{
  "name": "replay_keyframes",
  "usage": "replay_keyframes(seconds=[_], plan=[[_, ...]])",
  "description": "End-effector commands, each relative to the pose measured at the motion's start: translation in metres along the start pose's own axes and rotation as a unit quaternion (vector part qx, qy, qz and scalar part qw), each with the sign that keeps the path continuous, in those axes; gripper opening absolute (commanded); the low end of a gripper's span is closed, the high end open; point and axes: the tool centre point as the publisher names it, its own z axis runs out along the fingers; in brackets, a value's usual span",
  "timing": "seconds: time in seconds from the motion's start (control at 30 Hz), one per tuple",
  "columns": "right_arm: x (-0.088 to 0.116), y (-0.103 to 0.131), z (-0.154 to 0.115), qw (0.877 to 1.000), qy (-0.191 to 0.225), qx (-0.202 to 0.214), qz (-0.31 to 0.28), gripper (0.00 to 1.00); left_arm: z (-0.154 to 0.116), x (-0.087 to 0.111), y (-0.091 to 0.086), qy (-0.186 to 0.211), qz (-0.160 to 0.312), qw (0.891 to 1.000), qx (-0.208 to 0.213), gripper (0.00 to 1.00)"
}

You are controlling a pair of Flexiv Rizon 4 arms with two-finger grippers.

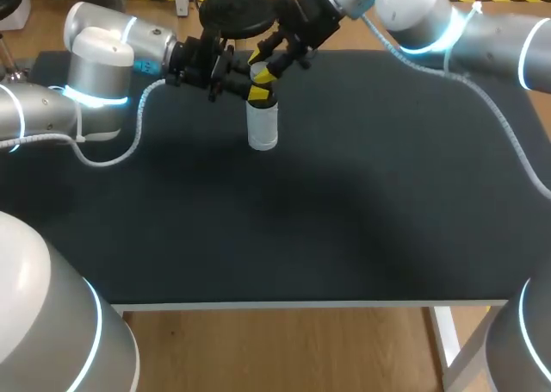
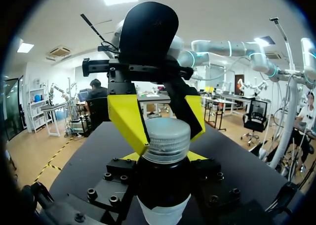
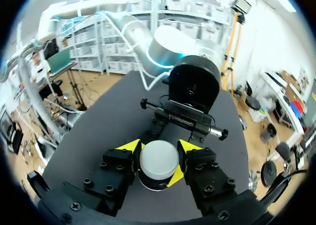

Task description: Unscrew the bottle cap

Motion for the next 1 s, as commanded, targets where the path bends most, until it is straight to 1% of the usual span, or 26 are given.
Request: replay_keyframes(seconds=[0.03,0.13,0.2,0.3,0.57,0.8,1.0], plan=[[-0.014,-0.004,0.001,0.996,0.079,-0.004,-0.029,0.00,-0.002,-0.003,0.000,0.001,-0.001,1.000,0.000,0.00],[-0.016,-0.004,0.002,0.993,0.111,0.003,-0.049,0.00,-0.002,-0.003,0.000,0.001,-0.001,1.000,0.000,0.00],[-0.016,-0.004,0.003,0.988,0.141,0.017,-0.068,0.00,-0.002,-0.003,0.000,0.001,-0.001,1.000,0.000,0.00],[-0.015,-0.001,0.004,0.980,0.173,0.027,-0.090,0.00,-0.002,-0.003,0.000,0.001,-0.001,1.000,0.000,0.00],[-0.012,0.002,0.005,0.958,0.243,0.027,-0.148,0.00,-0.002,-0.003,0.000,0.001,-0.001,1.000,0.000,0.00],[-0.008,0.003,0.003,0.942,0.277,0.022,-0.187,0.00,-0.002,-0.003,0.000,0.001,-0.001,1.000,0.000,0.00],[-0.005,0.008,0.000,0.935,0.292,0.037,-0.198,0.00,-0.002,-0.003,0.000,0.001,-0.001,1.000,0.000,0.00]])
